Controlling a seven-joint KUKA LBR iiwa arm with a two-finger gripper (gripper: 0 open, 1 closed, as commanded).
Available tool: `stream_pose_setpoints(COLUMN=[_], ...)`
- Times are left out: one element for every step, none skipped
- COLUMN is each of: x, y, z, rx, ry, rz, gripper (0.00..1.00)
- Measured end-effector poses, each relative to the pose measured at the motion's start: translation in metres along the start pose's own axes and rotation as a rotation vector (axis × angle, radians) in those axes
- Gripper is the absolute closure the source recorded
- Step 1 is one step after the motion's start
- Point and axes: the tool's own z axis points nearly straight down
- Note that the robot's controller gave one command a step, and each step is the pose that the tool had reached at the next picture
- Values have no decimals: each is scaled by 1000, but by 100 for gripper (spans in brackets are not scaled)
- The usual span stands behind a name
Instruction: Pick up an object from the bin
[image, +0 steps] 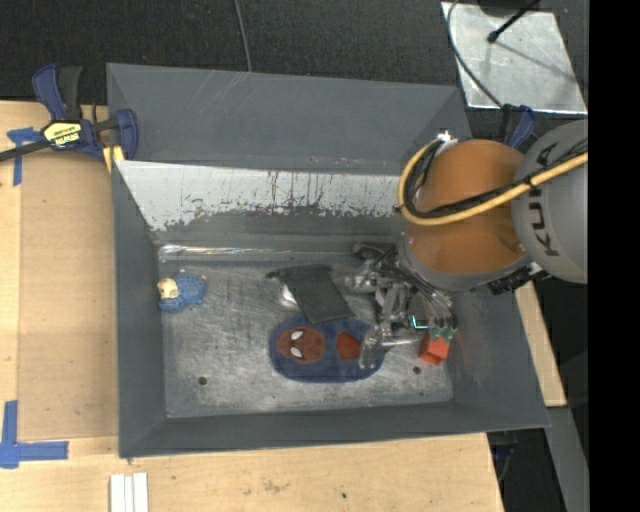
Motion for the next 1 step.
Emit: stream_pose_setpoints(x=[-23], y=[31], z=[75], rx=[1], ry=[-19], rz=[99], gripper=[0])
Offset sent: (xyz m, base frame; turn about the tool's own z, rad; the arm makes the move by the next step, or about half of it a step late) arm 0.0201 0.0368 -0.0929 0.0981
